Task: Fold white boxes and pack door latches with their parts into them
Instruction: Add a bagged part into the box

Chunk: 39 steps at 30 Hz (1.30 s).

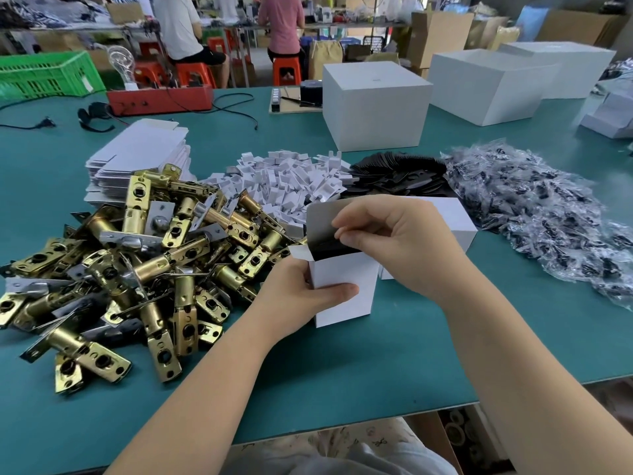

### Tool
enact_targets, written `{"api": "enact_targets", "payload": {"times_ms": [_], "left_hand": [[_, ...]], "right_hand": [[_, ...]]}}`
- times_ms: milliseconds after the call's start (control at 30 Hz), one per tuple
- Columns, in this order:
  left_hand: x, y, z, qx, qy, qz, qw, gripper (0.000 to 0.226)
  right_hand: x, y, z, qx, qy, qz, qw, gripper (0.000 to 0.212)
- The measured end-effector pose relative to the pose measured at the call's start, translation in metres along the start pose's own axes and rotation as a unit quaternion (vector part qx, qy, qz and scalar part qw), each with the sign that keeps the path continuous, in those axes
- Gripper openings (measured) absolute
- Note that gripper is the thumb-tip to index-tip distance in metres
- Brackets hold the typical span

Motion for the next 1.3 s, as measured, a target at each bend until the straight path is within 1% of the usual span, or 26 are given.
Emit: {"api": "enact_targets", "payload": {"times_ms": [67, 133, 233, 300, 333, 400, 433, 467, 533, 567, 633, 700, 767, 800, 833, 867, 900, 933, 967, 1000, 1067, 1133, 1167, 1233, 1300], "left_hand": [[0.000, 0.000, -0.001, 0.002, 0.002, -0.003, 1.000, 0.042], [0.000, 0.000, -0.001, 0.003, 0.002, -0.004, 1.000, 0.041], [0.000, 0.000, 0.000, 0.014, 0.014, 0.011, 1.000, 0.024], [0.000, 0.000, 0.001, 0.019, 0.020, 0.016, 1.000, 0.021], [0.000, 0.000, 0.001, 0.020, 0.022, 0.014, 0.999, 0.025], [0.000, -0.001, 0.001, 0.025, 0.031, 0.013, 0.999, 0.031], [0.000, -0.001, 0.000, 0.029, 0.033, 0.013, 0.999, 0.030], [0.000, -0.001, 0.000, 0.035, 0.027, 0.012, 0.999, 0.028], [-0.001, 0.000, 0.000, 0.056, 0.002, -0.003, 0.998, 0.023], [-0.001, 0.001, 0.001, 0.072, -0.010, -0.015, 0.997, 0.021], [0.000, 0.002, 0.000, 0.112, -0.016, -0.034, 0.993, 0.022], [0.005, 0.002, -0.001, 0.119, -0.014, -0.039, 0.992, 0.023], [0.009, 0.000, -0.002, 0.106, -0.015, -0.045, 0.993, 0.020], [0.010, -0.002, -0.001, 0.101, -0.015, -0.049, 0.994, 0.019], [0.011, -0.004, 0.000, 0.096, -0.012, -0.051, 0.994, 0.019], [0.012, -0.005, 0.002, 0.091, -0.008, -0.049, 0.995, 0.020], [0.014, -0.006, 0.002, 0.090, -0.005, -0.046, 0.995, 0.020], [0.017, -0.006, 0.002, 0.095, -0.004, -0.042, 0.995, 0.021], [0.019, -0.005, 0.001, 0.104, -0.008, -0.039, 0.994, 0.022], [0.022, -0.004, -0.002, 0.116, -0.017, -0.038, 0.992, 0.022], [0.025, -0.003, -0.004, 0.134, -0.031, -0.048, 0.989, 0.024], [0.025, -0.003, -0.003, 0.136, -0.023, -0.058, 0.989, 0.026], [0.025, -0.003, -0.003, 0.134, -0.017, -0.058, 0.989, 0.027], [0.025, -0.002, -0.004, 0.130, -0.016, -0.053, 0.990, 0.027], [0.025, -0.001, -0.004, 0.127, -0.013, -0.040, 0.991, 0.023]], "right_hand": [[0.003, 0.005, -0.001, -0.029, 0.030, -0.012, 0.999, 0.029], [0.006, 0.009, -0.003, -0.083, 0.085, -0.020, 0.993, 0.022], [0.007, 0.015, -0.008, -0.123, 0.117, -0.024, 0.985, 0.015], [0.009, 0.019, -0.011, -0.164, 0.136, -0.030, 0.977, 0.014], [0.010, 0.021, -0.013, -0.185, 0.147, -0.044, 0.971, 0.013], [0.009, 0.027, -0.017, -0.202, 0.146, -0.104, 0.963, 0.012], [0.006, 0.031, -0.021, -0.190, 0.130, -0.145, 0.962, 0.013], [0.003, 0.035, -0.026, -0.158, 0.104, -0.188, 0.964, 0.015], [-0.009, 0.043, -0.041, -0.048, 0.044, -0.265, 0.962, 0.020], [-0.017, 0.046, -0.050, 0.012, 0.020, -0.295, 0.955, 0.022], [-0.040, 0.050, -0.069, 0.098, -0.014, -0.351, 0.931, 0.026], [-0.069, 0.054, -0.081, 0.126, -0.011, -0.420, 0.898, 0.023], [-0.097, 0.061, -0.091, 0.146, 0.028, -0.471, 0.870, 0.017], [-0.109, 0.066, -0.100, 0.167, 0.065, -0.471, 0.864, 0.015], [-0.120, 0.071, -0.112, 0.202, 0.130, -0.438, 0.866, 0.017], [-0.129, 0.077, -0.127, 0.252, 0.222, -0.367, 0.868, 0.022], [-0.136, 0.084, -0.142, 0.304, 0.310, -0.274, 0.858, 0.028], [-0.139, 0.088, -0.153, 0.352, 0.369, -0.186, 0.840, 0.037], [-0.140, 0.092, -0.161, 0.390, 0.394, -0.126, 0.823, 0.045], [-0.140, 0.095, -0.166, 0.417, 0.402, -0.098, 0.809, 0.051], [-0.139, 0.096, -0.171, 0.432, 0.419, -0.082, 0.794, 0.052], [-0.138, 0.095, -0.173, 0.417, 0.440, -0.067, 0.793, 0.045], [-0.137, 0.094, -0.172, 0.401, 0.441, -0.076, 0.800, 0.041], [-0.137, 0.096, -0.170, 0.374, 0.416, -0.129, 0.819, 0.035], [-0.137, 0.099, -0.169, 0.350, 0.400, -0.160, 0.832, 0.034]]}}
Point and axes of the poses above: each hand's wrist, its own y-axis away from the middle knuckle, its own x-axis out of the palm, z = x × y, the point moved 2 cm from there along -y, towards the middle knuckle, and after that the axes turned 12 degrees about -x, right-handed, at the moved point
